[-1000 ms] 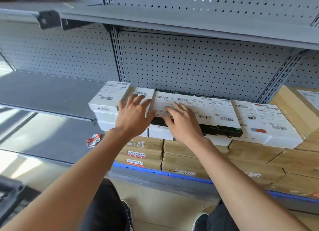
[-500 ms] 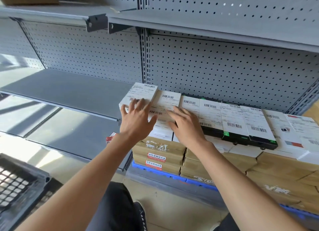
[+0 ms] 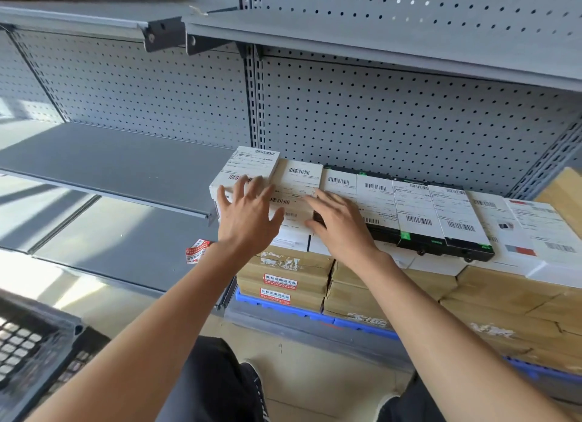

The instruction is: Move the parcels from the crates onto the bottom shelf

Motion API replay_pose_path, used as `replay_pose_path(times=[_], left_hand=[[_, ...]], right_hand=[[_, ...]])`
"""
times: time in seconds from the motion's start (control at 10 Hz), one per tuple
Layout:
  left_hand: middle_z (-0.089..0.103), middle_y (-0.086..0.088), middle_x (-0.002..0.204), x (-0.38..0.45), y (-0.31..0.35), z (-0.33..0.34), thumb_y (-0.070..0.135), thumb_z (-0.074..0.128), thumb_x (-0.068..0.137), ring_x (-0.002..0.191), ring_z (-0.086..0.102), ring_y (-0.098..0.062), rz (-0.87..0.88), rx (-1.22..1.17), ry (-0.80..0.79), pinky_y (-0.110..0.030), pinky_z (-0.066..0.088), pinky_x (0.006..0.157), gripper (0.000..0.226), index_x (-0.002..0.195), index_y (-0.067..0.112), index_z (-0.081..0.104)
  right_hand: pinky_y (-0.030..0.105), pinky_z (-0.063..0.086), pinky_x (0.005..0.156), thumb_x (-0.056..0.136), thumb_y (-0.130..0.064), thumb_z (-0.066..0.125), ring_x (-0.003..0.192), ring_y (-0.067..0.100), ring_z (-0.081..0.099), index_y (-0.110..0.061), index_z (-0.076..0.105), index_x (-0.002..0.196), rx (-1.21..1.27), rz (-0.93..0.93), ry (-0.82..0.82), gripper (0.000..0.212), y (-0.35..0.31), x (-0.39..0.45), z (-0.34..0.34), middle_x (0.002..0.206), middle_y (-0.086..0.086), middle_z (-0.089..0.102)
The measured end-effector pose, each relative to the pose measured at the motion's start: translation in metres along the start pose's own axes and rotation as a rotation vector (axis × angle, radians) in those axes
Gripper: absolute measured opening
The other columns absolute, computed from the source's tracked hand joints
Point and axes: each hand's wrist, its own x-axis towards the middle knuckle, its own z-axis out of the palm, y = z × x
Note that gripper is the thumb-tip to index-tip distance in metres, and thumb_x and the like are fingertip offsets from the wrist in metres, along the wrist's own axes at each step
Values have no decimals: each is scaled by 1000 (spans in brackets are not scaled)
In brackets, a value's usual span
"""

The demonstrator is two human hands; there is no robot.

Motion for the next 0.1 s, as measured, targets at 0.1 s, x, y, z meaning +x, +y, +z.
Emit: replay_pose_path(times=[0.1], left_hand=[[37, 1, 157, -3, 8, 2, 54, 45, 99, 150, 20, -25, 60, 15, 17, -58, 12, 117, 56, 148, 27, 44]], right_hand=[[42, 23, 118, 98, -37, 61, 141, 28, 39, -18, 48, 147, 10, 27, 23, 55, 0, -4, -3, 153, 8, 46]])
